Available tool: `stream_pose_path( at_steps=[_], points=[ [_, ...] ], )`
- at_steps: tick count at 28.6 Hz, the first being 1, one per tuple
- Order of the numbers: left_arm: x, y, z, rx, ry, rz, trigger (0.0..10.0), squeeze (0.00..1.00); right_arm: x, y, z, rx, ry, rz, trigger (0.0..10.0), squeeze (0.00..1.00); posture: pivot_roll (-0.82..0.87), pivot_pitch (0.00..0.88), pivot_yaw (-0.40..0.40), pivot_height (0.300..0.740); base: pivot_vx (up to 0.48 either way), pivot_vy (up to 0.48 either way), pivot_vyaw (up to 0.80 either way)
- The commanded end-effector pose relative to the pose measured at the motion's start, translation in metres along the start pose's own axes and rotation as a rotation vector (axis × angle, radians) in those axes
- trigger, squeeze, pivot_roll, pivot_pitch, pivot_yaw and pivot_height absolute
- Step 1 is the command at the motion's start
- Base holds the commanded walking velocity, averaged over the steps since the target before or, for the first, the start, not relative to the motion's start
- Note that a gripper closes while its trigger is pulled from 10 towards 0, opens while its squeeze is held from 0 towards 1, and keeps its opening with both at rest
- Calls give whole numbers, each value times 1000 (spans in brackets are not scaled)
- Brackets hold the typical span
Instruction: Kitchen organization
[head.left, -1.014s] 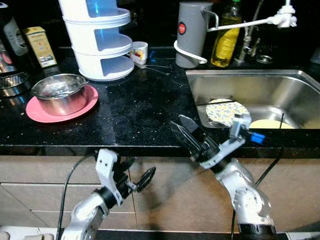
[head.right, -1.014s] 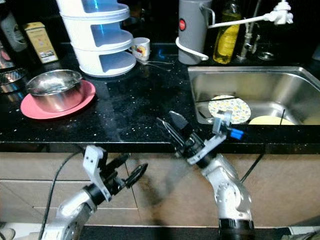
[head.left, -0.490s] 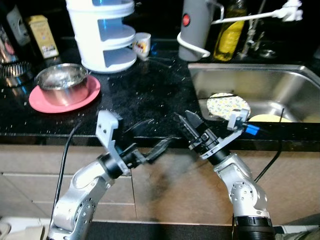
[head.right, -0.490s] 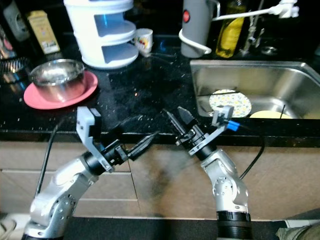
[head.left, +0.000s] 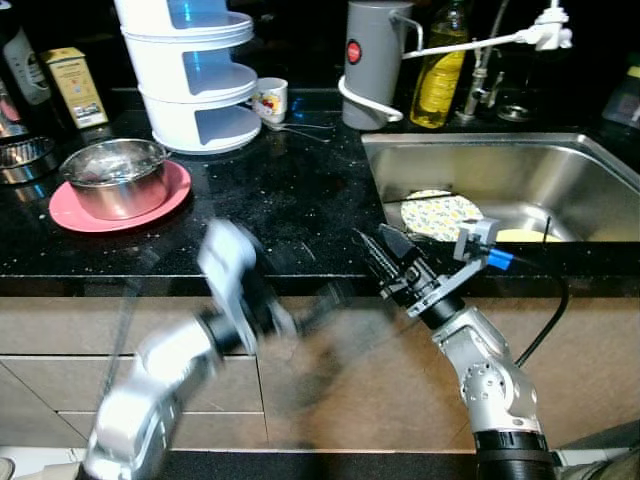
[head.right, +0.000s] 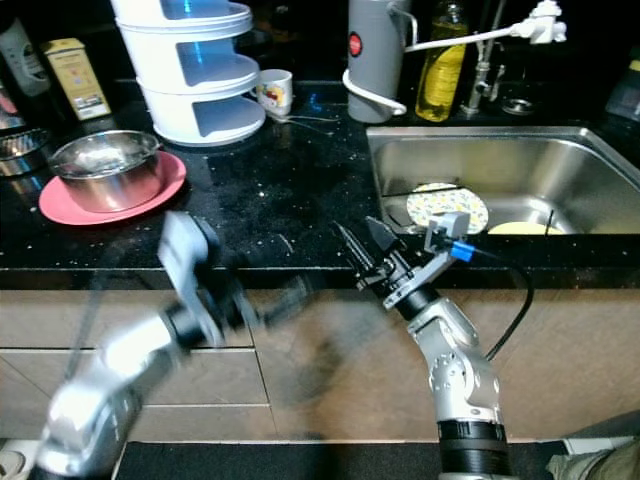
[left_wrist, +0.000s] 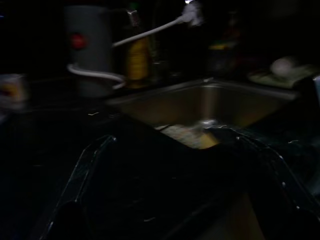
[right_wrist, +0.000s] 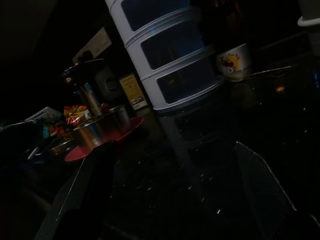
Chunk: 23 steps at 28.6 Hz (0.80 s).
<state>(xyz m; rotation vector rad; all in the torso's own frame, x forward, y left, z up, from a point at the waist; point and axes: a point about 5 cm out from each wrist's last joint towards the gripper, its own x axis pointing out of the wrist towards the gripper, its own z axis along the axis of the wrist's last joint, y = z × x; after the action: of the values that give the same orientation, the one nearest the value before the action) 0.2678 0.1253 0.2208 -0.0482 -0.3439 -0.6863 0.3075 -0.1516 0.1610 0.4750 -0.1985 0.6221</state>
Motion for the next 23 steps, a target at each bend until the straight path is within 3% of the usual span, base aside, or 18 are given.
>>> stream_pose_path(
  at_steps=[1,3,8,13,20,23],
  points=[
    [0,17,1,83,28,107,10000,0,0,0,-3,-20,18,-6,10000,0,84,0,-23,740,0,0,788],
    [4,30,10,213,35,159,10000,0,-1,0,-3,-15,22,-11,10000,0,85,0,-26,740,0,0,391],
    [10,38,13,303,54,163,10000,0,0,0,-5,-14,35,-15,10000,0,78,0,-24,740,0,0,0],
    [25,50,11,399,71,184,10000,0,2,4,-6,-18,33,3,10000,0,67,0,-24,740,0,0,0],
    [39,59,15,433,42,228,10000,0,1,5,-4,-37,34,12,10000,0,52,0,-22,740,0,0,0],
    [43,59,16,427,25,249,10000,0,0,4,1,-49,5,0,10000,0,46,0,-21,740,0,0,713]
  ],
)
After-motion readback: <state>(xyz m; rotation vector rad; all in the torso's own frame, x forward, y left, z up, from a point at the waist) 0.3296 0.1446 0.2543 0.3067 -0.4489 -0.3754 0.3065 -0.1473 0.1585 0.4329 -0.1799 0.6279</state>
